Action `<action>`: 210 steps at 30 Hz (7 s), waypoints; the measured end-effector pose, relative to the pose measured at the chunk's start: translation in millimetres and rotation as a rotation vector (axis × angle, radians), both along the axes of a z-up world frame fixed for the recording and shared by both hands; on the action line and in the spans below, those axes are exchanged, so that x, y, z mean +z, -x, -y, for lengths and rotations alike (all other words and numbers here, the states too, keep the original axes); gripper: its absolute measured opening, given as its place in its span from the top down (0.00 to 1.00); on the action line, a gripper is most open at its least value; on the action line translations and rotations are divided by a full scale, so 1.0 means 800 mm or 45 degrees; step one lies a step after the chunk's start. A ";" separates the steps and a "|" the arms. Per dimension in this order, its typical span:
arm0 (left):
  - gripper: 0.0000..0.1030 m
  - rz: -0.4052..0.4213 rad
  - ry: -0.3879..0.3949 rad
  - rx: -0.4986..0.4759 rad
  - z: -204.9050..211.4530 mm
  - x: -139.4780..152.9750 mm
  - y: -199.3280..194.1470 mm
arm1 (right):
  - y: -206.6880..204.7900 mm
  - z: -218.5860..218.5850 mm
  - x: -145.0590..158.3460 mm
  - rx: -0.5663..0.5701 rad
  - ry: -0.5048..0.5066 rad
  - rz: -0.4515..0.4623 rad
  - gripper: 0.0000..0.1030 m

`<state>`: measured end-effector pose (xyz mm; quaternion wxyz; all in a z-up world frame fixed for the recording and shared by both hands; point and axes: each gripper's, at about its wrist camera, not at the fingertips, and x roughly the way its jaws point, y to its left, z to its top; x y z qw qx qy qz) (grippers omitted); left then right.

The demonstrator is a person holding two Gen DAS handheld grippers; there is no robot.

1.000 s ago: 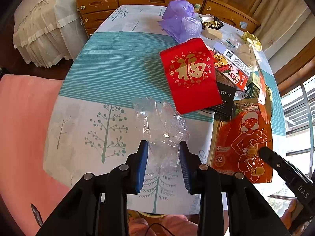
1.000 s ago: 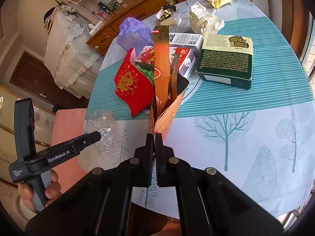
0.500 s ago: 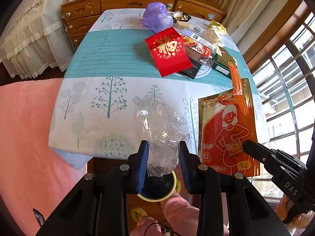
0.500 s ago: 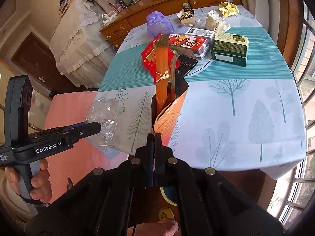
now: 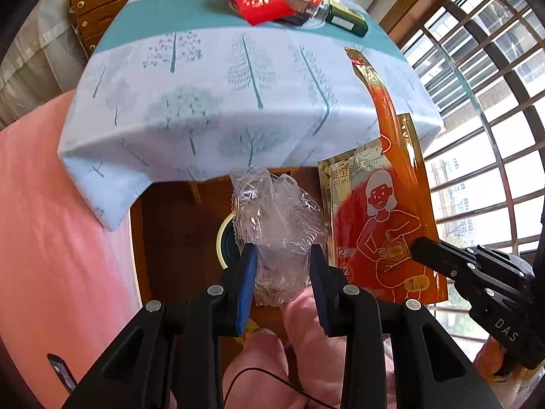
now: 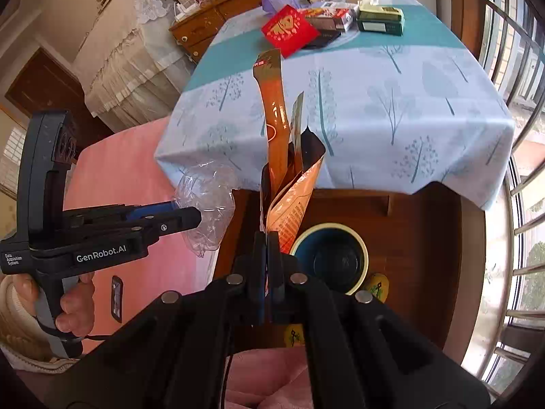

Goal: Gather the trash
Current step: 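Carry both items over the bin and open both grippers to drop them, then raise both tools from the bin back toward the table, then grasp the red Fu envelope with the left gripper while the right gripper grasps the B.Duck box, then carry the envelope and box over the bin and open both grippers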

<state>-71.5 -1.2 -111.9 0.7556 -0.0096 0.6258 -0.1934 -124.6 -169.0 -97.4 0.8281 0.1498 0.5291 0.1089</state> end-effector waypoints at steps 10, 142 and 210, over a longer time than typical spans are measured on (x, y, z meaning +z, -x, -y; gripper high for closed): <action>0.70 -0.156 -0.105 -0.026 0.018 -0.154 0.023 | 0.023 -0.012 -0.136 -0.004 0.085 -0.147 1.00; 0.30 -0.103 -0.376 0.624 0.160 -0.027 -0.620 | -0.577 0.196 0.062 0.300 0.157 0.147 0.49; 0.99 -0.031 -0.130 0.914 -0.034 0.077 -0.430 | -0.657 0.055 -0.013 0.702 0.398 0.014 0.54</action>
